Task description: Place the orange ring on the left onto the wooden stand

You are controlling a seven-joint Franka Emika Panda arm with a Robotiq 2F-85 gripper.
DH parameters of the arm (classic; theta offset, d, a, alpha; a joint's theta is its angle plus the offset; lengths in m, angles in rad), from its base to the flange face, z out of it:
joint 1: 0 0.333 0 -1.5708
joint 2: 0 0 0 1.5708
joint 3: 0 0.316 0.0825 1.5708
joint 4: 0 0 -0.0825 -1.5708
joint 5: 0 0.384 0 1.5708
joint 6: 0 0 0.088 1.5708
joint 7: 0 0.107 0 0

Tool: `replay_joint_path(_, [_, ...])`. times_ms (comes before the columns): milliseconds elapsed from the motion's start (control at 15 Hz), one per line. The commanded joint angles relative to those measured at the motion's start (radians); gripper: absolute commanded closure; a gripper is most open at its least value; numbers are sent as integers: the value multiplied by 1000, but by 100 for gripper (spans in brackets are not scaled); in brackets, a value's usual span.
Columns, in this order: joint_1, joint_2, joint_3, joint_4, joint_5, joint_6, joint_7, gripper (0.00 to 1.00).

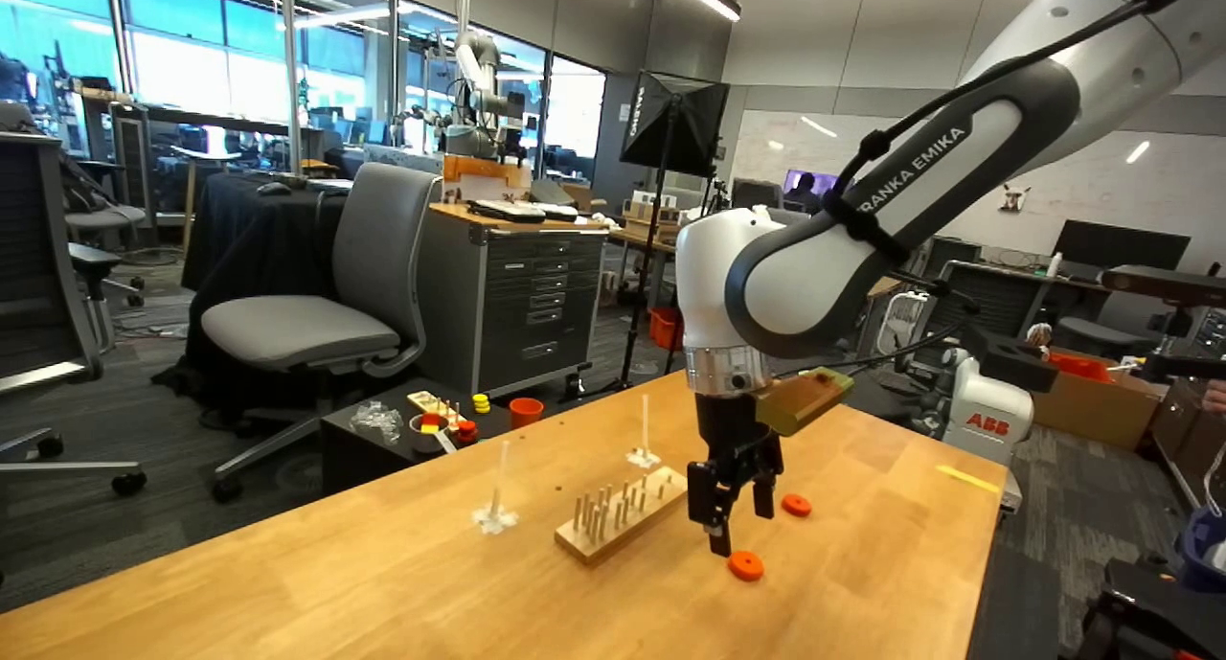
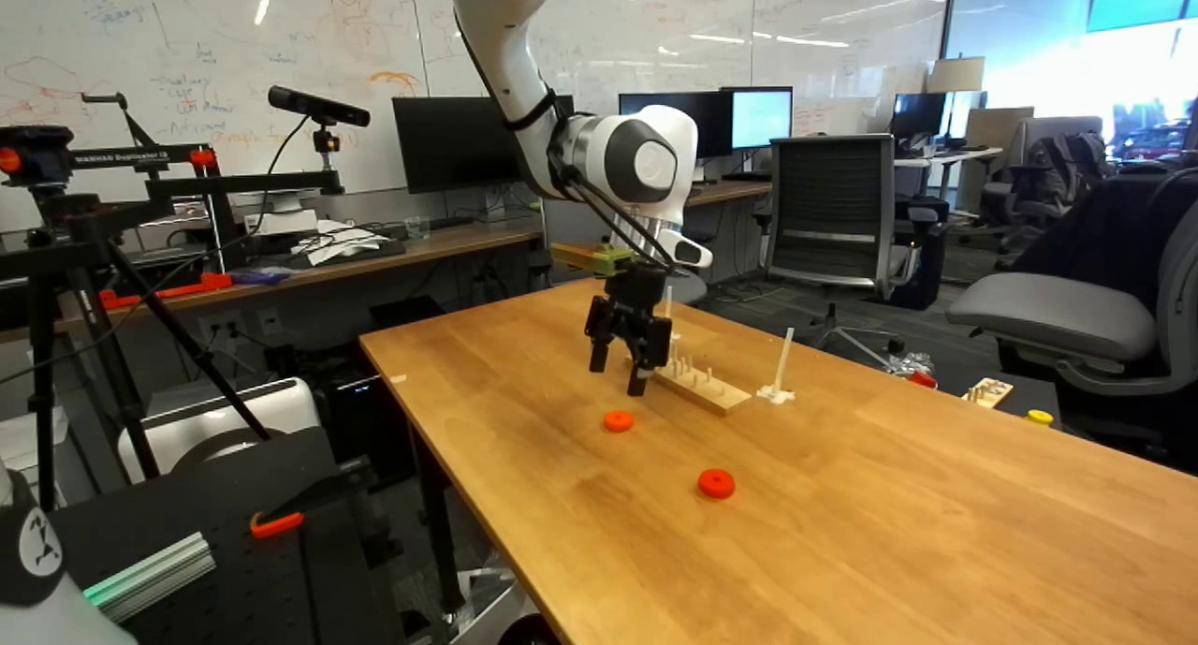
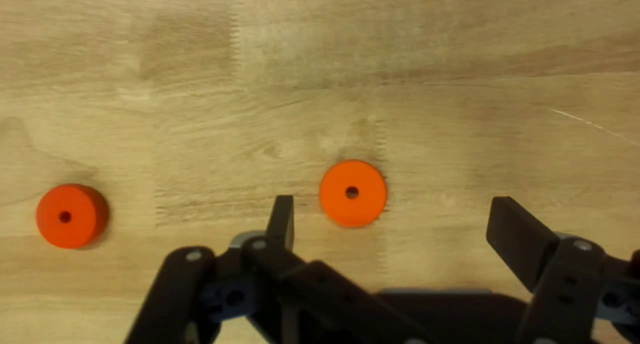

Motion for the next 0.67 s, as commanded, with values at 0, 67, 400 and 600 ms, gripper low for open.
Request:
replay_joint_path(0, [-20, 14, 8, -31, 37, 68, -49, 0])
replay_joint_path(67, [-23, 22, 8, -36, 42, 96, -51, 0])
replay_joint_path(400, [-35, 65, 20, -65, 66, 227, -73, 0])
replay_joint_path(600, [-48, 69, 33, -74, 91, 240, -104, 0])
